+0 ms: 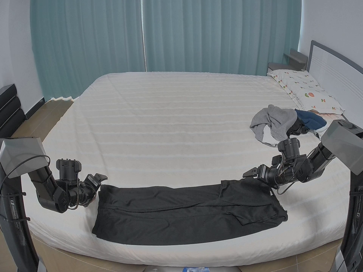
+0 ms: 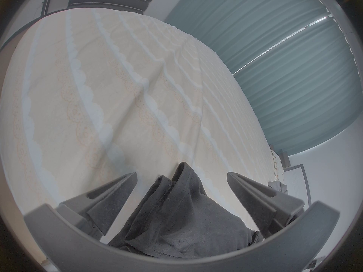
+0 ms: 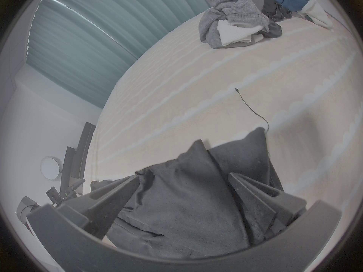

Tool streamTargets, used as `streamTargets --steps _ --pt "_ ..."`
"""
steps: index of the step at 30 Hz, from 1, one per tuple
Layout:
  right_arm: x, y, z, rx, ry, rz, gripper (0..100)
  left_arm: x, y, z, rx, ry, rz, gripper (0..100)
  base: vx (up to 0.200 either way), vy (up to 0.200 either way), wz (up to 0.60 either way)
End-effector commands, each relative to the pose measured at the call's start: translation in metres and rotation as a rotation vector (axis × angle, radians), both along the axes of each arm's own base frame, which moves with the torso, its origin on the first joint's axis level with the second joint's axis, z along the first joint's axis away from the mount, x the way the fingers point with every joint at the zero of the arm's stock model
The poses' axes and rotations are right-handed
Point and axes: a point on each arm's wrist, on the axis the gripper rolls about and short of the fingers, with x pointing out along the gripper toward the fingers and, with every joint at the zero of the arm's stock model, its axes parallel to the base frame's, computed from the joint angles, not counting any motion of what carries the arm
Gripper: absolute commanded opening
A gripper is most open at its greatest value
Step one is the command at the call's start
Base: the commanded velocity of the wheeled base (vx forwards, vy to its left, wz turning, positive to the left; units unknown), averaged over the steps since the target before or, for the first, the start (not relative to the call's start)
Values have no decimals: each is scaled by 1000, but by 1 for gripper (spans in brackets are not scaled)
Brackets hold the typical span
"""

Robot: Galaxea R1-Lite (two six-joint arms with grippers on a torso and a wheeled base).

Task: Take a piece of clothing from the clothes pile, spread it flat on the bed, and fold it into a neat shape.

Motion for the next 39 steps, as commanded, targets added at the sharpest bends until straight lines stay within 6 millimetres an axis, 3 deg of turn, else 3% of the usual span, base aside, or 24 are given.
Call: streamTargets --steps 1,7,8,34,35,39 --pt "-5 -6 -4 -9 20 -5 100 0 0 0 0 1 1 100 0 0 0" --pt "-16 -7 -16 -56 49 44 100 0 0 0 -1 1 0 100 0 0 0" --pt "-17 -8 -18 -62 52 50 0 0 0 0 -1 1 0 100 0 0 0" --pt "-40 -26 -20 -68 43 13 0 -2 0 1 -8 4 -6 100 0 0 0" --pt "-40 -26 -20 -68 43 13 100 -2 0 1 -8 4 -6 100 0 0 0" --pt "-44 -30 -7 -46 22 -6 100 -3 0 2 -9 3 -6 100 0 0 0"
